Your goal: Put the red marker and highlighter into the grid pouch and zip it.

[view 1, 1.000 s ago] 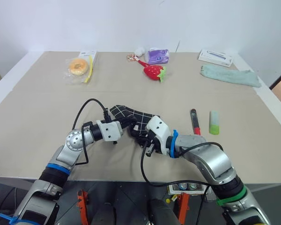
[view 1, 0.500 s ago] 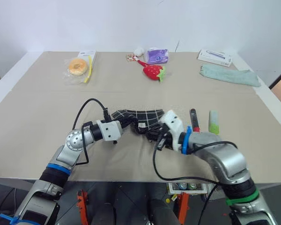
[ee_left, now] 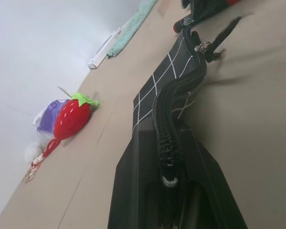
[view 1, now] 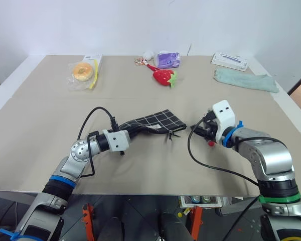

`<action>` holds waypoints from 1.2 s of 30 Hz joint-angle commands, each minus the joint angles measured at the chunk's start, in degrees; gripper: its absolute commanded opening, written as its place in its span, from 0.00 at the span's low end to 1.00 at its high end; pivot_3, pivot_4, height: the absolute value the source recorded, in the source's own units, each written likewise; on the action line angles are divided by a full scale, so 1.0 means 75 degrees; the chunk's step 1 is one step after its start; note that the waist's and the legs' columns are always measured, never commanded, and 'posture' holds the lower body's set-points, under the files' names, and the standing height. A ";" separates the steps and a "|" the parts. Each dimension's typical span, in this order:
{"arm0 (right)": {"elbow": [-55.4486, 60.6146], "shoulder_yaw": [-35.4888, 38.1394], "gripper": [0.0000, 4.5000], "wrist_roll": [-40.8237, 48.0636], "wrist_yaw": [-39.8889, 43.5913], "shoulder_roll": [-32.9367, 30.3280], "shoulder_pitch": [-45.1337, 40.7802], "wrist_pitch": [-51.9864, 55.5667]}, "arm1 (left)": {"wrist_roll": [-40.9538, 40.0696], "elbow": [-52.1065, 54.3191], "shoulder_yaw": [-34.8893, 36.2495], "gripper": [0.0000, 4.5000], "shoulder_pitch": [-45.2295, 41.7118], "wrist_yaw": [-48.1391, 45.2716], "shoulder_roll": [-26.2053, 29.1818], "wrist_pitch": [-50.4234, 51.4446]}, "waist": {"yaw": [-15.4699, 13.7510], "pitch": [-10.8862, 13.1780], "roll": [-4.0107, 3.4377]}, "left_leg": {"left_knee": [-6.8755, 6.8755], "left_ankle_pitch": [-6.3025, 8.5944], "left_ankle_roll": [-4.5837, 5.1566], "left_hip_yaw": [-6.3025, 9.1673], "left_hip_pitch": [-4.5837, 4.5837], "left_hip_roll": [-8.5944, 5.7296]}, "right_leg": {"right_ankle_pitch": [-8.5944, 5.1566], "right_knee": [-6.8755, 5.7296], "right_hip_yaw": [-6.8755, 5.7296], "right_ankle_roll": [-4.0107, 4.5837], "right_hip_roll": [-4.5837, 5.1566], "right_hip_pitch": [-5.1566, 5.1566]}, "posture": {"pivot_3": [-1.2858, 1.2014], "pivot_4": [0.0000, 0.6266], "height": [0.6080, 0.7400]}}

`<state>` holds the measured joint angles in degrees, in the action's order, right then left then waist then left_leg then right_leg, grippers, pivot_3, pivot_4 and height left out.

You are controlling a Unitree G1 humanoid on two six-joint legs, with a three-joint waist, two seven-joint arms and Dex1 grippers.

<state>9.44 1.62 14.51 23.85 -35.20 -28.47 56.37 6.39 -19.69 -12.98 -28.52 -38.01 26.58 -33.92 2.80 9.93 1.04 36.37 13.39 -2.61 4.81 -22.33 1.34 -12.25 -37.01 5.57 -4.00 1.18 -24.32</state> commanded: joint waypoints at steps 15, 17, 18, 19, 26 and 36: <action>-0.0264 0.0107 0.67 -0.0526 -0.0395 -0.0021 -0.0015 0.0408 | -0.0043 0.0176 0.0062 0.00 -0.0113 -0.0011 0.0004 -0.0150 | 0.0001 0.0000 -0.0002 | 0.0007 0.0003 0.0005 -0.0002 0.0005 -0.0003 | 0.0004 -0.0001 0.0005 -0.0001 0.0001 0.0007 | 0.52 0.24 0.99; -0.0287 0.0128 0.67 -0.0535 -0.0422 -0.0038 0.0018 0.0490 | -0.0043 0.0160 0.0056 0.00 -0.0115 -0.0015 -0.0005 -0.0166 | -0.0003 0.0000 -0.0002 | 0.0007 0.0003 0.0005 -0.0002 0.0005 -0.0003 | 0.0004 -0.0001 0.0005 -0.0001 0.0001 0.0006 | 0.52 0.24 0.99; -0.0281 0.0123 0.67 -0.0529 -0.0420 -0.0054 0.0044 0.0548 | -0.0043 0.0160 0.0054 0.00 -0.0109 -0.0016 -0.0006 -0.0176 | -0.0004 0.0000 -0.0002 | 0.0007 0.0003 0.0005 -0.0002 0.0004 -0.0003 | 0.0004 -0.0001 0.0005 -0.0001 0.0002 0.0007 | 0.52 0.24 0.99; -0.0271 0.0120 0.67 -0.0517 -0.0431 -0.0068 0.0054 0.0700 | -0.0045 0.0156 0.0053 0.00 -0.0110 -0.0019 -0.0008 -0.0182 | -0.0004 0.0000 -0.0002 | 0.0007 0.0003 0.0005 -0.0002 0.0004 -0.0004 | 0.0004 -0.0001 0.0005 -0.0001 0.0002 0.0007 | 0.52 0.24 0.99; 0.0238 -0.0042 0.12 -0.0124 0.0184 -0.0142 0.0224 0.0616 | -0.0044 0.0058 0.0077 0.00 -0.0202 -0.0024 -0.0039 -0.0213 | -0.0019 0.0000 -0.0001 | 0.0008 0.0003 0.0005 -0.0001 0.0004 -0.0005 | 0.0003 0.0000 0.0003 -0.0002 0.0004 0.0012 | 0.52 0.24 0.99; 0.1237 -0.0383 0.12 -0.0447 0.2987 -0.2134 0.0760 -0.3772 | 0.0002 -0.0075 0.0068 0.00 -0.0253 0.0016 -0.0099 -0.0275 | 0.0004 0.0009 -0.0008 | 0.0005 0.0003 0.0006 -0.0003 0.0003 -0.0008 | -0.0003 0.0003 0.0003 -0.0011 0.0007 0.0006 | 0.52 0.24 0.99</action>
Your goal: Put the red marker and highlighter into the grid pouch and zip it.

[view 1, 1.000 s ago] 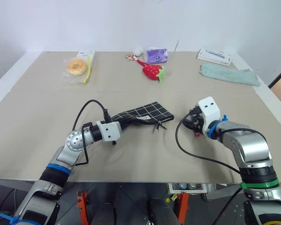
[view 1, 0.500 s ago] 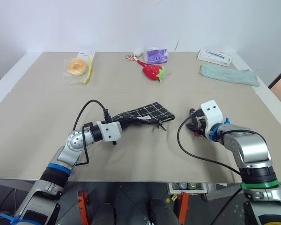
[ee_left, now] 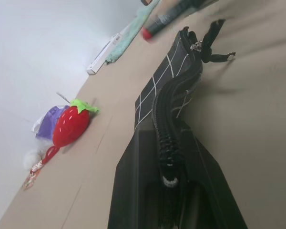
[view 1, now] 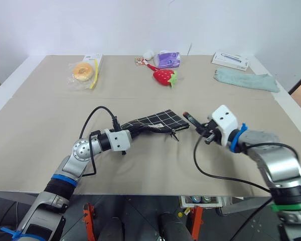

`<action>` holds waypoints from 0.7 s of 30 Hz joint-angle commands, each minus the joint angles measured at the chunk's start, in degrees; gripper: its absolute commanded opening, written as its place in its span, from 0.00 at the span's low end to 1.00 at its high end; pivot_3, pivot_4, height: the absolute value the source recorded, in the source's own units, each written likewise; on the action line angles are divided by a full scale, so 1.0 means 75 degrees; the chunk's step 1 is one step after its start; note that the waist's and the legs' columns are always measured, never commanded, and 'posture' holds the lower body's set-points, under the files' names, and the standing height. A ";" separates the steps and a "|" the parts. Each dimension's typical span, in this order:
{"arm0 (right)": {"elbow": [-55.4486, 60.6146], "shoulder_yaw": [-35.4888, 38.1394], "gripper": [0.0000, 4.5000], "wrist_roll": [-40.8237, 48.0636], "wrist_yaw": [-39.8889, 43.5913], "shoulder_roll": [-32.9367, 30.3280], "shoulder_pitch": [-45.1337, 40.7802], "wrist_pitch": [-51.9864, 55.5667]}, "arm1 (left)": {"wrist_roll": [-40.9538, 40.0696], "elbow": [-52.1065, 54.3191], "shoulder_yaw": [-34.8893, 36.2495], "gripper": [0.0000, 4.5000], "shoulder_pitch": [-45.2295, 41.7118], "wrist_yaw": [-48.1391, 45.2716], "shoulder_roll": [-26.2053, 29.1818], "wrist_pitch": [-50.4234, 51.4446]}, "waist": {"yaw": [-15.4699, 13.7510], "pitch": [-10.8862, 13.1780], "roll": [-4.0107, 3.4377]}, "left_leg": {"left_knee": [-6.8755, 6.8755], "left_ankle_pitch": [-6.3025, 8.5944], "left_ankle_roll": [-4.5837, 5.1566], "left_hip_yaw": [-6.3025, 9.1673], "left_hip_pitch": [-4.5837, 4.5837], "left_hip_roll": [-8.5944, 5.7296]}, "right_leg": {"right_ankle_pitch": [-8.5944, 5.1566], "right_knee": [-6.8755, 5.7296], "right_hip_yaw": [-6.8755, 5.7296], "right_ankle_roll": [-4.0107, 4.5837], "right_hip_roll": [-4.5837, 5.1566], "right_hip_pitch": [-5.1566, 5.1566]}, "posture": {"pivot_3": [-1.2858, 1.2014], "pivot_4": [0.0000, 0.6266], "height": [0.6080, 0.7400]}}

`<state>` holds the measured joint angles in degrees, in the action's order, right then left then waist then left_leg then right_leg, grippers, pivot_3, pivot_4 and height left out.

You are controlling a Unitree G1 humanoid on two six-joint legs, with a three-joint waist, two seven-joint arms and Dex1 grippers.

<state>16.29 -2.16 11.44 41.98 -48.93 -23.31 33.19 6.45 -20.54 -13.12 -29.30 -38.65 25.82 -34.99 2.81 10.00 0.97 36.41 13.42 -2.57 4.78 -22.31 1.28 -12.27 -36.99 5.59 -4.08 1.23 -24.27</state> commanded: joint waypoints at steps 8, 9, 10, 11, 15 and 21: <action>0.0135 -0.0359 0.12 -0.0847 0.1245 -0.1232 0.0427 -0.0973 | 0.0027 -0.0034 0.0100 0.00 -0.0182 0.0138 -0.0035 -0.0167 | -0.0006 0.0002 0.0003 | 0.0005 -0.0001 -0.0001 -0.0005 0.0001 -0.0005 | 0.0001 0.0000 0.0004 -0.0001 0.0007 0.0003 | 0.52 0.24 0.99; 0.0054 -0.0424 0.12 -0.0963 0.1249 -0.1255 0.0440 -0.0995 | 0.0023 -0.0025 0.0099 0.00 -0.0176 0.0141 -0.0044 -0.0162 | -0.0006 0.0002 0.0003 | 0.0004 -0.0001 -0.0001 -0.0004 0.0002 -0.0005 | 0.0001 0.0000 0.0003 0.0000 0.0006 0.0003 | 0.52 0.24 0.99; -0.0027 -0.0461 0.12 -0.1067 0.1212 -0.1241 0.0419 -0.0982 | 0.0020 -0.0007 0.0094 0.00 -0.0163 0.0141 -0.0048 -0.0156 | -0.0007 0.0002 0.0003 | 0.0004 -0.0001 -0.0001 -0.0004 0.0003 -0.0004 | 0.0001 -0.0001 0.0003 0.0000 0.0006 0.0002 | 0.52 0.24 0.99; -0.0124 -0.0516 0.12 -0.1211 0.1173 -0.1243 0.0376 -0.1011 | 0.0019 0.0016 0.0088 0.00 -0.0149 0.0138 -0.0050 -0.0151 | -0.0007 0.0002 0.0003 | 0.0004 -0.0001 -0.0001 -0.0005 0.0003 -0.0005 | 0.0001 -0.0001 0.0003 0.0000 0.0006 0.0002 | 0.52 0.24 0.99; -0.0388 -0.0617 0.12 -0.1530 0.1062 -0.1095 0.0150 -0.0995 | 0.0000 0.0033 0.0082 0.00 -0.0148 0.0119 -0.0045 -0.0143 | -0.0008 0.0002 0.0003 | 0.0005 -0.0002 -0.0003 -0.0006 0.0001 -0.0008 | 0.0002 -0.0001 0.0007 -0.0001 0.0009 0.0002 | 0.52 0.24 0.99; -0.0536 -0.0709 0.12 -0.1722 0.1101 -0.0810 -0.0058 -0.0982 | -0.0009 0.0056 0.0071 0.00 -0.0151 0.0099 -0.0049 -0.0132 | -0.0010 0.0002 0.0003 | 0.0004 -0.0002 -0.0003 -0.0005 0.0002 -0.0007 | 0.0002 -0.0001 0.0004 0.0000 0.0008 0.0002 | 0.52 0.24 0.99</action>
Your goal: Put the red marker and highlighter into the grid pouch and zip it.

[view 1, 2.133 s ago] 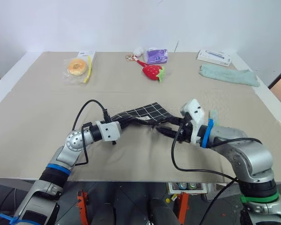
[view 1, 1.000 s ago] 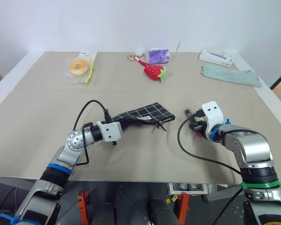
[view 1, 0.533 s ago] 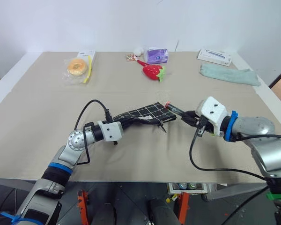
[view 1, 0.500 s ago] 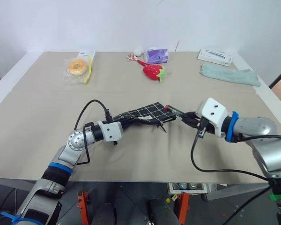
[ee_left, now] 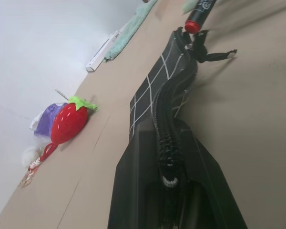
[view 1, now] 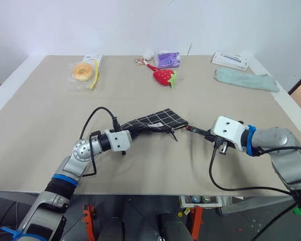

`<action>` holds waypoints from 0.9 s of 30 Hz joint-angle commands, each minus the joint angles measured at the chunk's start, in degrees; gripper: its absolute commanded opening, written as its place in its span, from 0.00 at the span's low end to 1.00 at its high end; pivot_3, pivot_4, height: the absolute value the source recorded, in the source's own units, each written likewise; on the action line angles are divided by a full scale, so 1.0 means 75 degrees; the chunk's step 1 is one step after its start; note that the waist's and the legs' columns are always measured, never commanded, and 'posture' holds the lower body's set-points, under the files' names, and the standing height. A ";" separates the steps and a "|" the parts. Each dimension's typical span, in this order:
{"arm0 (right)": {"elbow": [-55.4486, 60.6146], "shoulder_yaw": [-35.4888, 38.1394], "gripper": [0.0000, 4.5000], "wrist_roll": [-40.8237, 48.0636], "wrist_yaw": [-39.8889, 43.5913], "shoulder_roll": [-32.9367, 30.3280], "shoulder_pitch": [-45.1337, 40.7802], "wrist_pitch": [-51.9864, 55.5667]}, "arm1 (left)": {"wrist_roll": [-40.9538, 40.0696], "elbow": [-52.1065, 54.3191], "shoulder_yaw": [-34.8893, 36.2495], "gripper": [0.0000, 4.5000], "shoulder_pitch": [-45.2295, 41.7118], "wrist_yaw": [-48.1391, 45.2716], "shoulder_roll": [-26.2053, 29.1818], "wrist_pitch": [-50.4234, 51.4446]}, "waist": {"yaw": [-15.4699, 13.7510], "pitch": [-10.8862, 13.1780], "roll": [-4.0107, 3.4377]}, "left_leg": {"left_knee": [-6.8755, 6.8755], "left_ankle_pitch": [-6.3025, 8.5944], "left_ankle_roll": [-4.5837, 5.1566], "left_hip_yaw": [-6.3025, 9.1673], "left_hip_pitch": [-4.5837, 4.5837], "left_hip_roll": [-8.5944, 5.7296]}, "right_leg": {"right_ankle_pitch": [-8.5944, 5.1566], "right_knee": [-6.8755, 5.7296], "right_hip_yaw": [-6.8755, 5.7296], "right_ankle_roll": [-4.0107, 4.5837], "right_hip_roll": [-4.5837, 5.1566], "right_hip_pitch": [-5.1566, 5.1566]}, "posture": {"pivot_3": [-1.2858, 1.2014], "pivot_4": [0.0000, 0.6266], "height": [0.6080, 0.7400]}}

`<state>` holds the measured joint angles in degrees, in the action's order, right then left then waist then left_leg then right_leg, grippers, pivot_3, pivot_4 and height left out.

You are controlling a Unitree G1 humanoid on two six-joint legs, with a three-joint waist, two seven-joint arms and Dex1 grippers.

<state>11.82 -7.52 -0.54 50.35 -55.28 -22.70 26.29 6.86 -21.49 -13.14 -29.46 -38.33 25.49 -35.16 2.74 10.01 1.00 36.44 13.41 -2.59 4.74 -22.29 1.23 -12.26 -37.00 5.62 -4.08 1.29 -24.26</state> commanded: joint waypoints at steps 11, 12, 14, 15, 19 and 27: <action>0.0204 -0.0458 0.12 -0.0476 -0.0212 0.0762 -0.0501 0.0403 | -0.0074 0.0216 0.0076 0.00 -0.0134 0.0055 -0.0015 -0.0074 | 0.0005 0.0000 0.0000 | 0.0001 0.0000 0.0000 0.0000 0.0003 0.0000 | 0.0003 -0.0001 0.0001 0.0003 -0.0001 0.0000 | 0.52 0.24 0.99; 0.0143 -0.0537 0.12 -0.0572 -0.0286 0.0851 -0.0582 0.0504 | -0.0074 0.0223 0.0073 0.00 -0.0135 0.0055 -0.0021 -0.0071 | 0.0005 0.0000 0.0000 | 0.0001 0.0000 0.0000 0.0000 0.0003 0.0000 | 0.0003 -0.0002 0.0000 0.0004 -0.0001 0.0000 | 0.52 0.24 0.99; 0.0060 -0.0694 0.12 -0.0730 -0.0367 0.1023 -0.0728 0.0618 | -0.0084 0.0254 0.0071 0.00 -0.0124 0.0052 -0.0028 -0.0060 | 0.0000 0.0000 0.0000 | 0.0001 -0.0002 -0.0003 0.0000 0.0001 -0.0001 | 0.0004 -0.0002 0.0001 0.0002 0.0000 0.0001 | 0.52 0.24 0.99; 0.0026 -0.0743 0.12 -0.0766 -0.0439 0.1161 -0.0823 0.0762 | -0.0086 0.0260 0.0068 0.00 -0.0120 0.0050 -0.0030 -0.0058 | -0.0001 0.0000 0.0000 | 0.0002 -0.0002 -0.0003 0.0000 0.0000 -0.0001 | 0.0004 -0.0001 0.0001 0.0002 0.0000 0.0001 | 0.52 0.24 0.99; -0.0140 -0.0783 0.12 -0.0841 -0.0783 0.1819 -0.1255 0.1354 | -0.0098 0.0336 0.0047 0.00 -0.0069 0.0039 -0.0047 -0.0029 | 0.0005 0.0000 0.0000 | 0.0001 -0.0002 -0.0004 0.0001 0.0000 -0.0001 | 0.0004 -0.0002 -0.0001 0.0003 0.0000 -0.0001 | 0.52 0.24 0.99; -0.0603 -0.0967 0.12 -0.1180 -0.1146 0.2362 -0.1738 0.1633 | -0.0116 0.0370 0.0039 0.00 -0.0065 0.0022 -0.0043 0.0012 | 0.0000 0.0000 0.0000 | 0.0001 -0.0002 -0.0004 0.0004 -0.0003 -0.0001 | 0.0005 -0.0002 -0.0004 0.0005 0.0001 -0.0001 | 0.52 0.24 0.99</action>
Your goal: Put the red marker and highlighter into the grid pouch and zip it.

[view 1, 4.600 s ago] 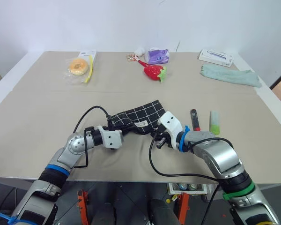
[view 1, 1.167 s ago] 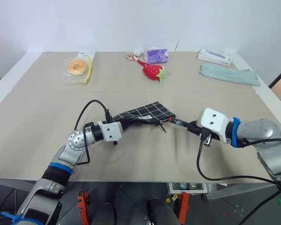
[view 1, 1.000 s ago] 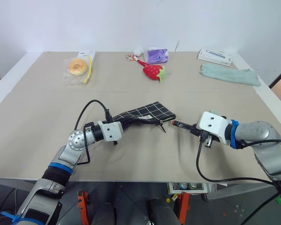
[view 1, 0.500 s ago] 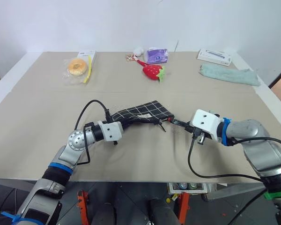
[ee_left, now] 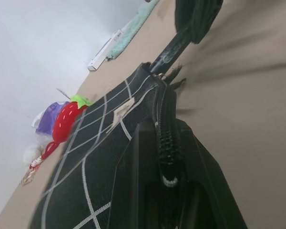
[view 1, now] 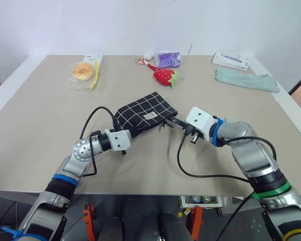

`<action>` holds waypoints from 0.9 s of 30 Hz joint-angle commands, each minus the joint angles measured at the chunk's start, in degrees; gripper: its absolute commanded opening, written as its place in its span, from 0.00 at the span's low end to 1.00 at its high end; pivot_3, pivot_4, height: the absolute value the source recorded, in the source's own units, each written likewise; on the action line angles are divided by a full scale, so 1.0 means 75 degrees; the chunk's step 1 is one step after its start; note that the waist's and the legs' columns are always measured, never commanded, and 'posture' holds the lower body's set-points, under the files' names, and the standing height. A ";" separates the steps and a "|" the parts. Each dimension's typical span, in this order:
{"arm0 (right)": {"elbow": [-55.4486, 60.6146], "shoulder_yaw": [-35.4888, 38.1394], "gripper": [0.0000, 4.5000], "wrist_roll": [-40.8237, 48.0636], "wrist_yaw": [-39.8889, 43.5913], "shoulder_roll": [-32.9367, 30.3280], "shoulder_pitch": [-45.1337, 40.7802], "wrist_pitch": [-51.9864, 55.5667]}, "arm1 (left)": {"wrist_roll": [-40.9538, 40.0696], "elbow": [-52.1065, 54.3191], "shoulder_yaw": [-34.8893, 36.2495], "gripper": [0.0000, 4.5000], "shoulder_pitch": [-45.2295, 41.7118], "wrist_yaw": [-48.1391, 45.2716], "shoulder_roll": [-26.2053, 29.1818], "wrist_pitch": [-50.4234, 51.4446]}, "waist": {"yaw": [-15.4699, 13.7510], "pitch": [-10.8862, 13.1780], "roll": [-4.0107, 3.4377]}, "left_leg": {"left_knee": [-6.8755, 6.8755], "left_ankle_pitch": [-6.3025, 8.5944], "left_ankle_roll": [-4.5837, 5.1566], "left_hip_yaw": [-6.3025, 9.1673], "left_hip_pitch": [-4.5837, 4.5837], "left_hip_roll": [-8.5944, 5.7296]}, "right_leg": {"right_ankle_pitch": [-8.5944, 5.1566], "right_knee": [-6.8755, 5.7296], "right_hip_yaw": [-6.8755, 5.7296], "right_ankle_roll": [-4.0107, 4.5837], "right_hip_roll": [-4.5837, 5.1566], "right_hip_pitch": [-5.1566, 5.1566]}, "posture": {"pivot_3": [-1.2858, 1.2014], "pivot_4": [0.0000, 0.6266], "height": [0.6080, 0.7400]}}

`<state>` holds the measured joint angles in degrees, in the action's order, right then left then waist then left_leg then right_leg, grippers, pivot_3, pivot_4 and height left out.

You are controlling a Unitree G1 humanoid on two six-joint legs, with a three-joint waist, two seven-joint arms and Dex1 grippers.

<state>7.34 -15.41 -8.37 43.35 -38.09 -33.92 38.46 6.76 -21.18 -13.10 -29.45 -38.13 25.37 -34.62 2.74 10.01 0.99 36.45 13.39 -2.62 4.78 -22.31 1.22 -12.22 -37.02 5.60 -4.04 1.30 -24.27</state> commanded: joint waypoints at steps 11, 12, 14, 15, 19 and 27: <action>0.0071 0.0159 0.12 0.0014 -0.0323 0.0171 -0.0064 -0.0744 | -0.0110 0.0302 0.0066 0.00 -0.0071 -0.0029 0.0014 -0.0067 | 0.0006 0.0000 0.0000 | -0.0001 0.0000 0.0000 0.0000 0.0001 0.0001 | 0.0000 0.0000 0.0000 0.0000 -0.0001 -0.0001 | 0.52 0.24 0.99; 0.0218 0.0065 0.12 0.0058 -0.0279 0.0275 -0.0044 -0.0891 | -0.0113 0.0289 0.0061 0.00 -0.0086 -0.0038 0.0009 -0.0074 | 0.0006 0.0000 0.0000 | 0.0000 0.0000 0.0000 0.0000 0.0001 0.0001 | 0.0000 0.0000 0.0000 0.0000 -0.0001 0.0000 | 0.52 0.24 0.99; 0.0397 -0.0040 0.12 0.0133 -0.0288 0.0550 -0.0080 -0.0927 | -0.0122 0.0268 0.0064 0.00 -0.0118 -0.0053 -0.0005 -0.0076 | 0.0018 0.0000 0.0000 | -0.0001 0.0000 0.0000 0.0000 0.0001 0.0001 | 0.0000 0.0000 0.0001 0.0000 -0.0002 -0.0001 | 0.52 0.24 0.99; 0.0453 -0.0114 0.12 0.0108 -0.0273 0.0632 -0.0105 -0.0938 | -0.0124 0.0269 0.0064 0.00 -0.0126 -0.0059 -0.0010 -0.0073 | 0.0020 0.0000 0.0000 | -0.0001 0.0000 0.0000 0.0000 0.0001 0.0002 | 0.0000 -0.0001 0.0001 0.0000 -0.0002 -0.0001 | 0.52 0.24 0.99; 0.0830 -0.0442 0.12 0.0070 -0.0159 0.0993 -0.0145 -0.0677 | -0.0130 0.0287 0.0057 0.00 -0.0132 -0.0075 -0.0028 -0.0069 | 0.0005 0.0000 0.0000 | 0.0001 0.0000 0.0000 0.0002 0.0000 0.0002 | 0.0001 -0.0004 -0.0001 0.0002 -0.0002 -0.0001 | 0.52 0.24 0.99; 0.1397 -0.0909 0.12 0.0302 0.0085 0.1691 -0.0205 -0.0523 | -0.0119 0.0304 0.0059 0.00 -0.0108 -0.0061 -0.0043 -0.0063 | 0.0005 0.0000 0.0000 | 0.0002 0.0000 0.0000 0.0004 -0.0001 0.0002 | 0.0002 -0.0004 -0.0004 0.0003 -0.0002 -0.0001 | 0.52 0.24 0.99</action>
<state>13.48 -21.57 -8.06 42.80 -26.85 -33.89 35.81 6.60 -21.06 -12.90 -29.45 -38.93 25.51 -34.59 2.77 10.01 0.99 36.46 13.39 -2.62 4.81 -22.31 1.23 -12.20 -37.04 5.56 -4.02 1.29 -24.27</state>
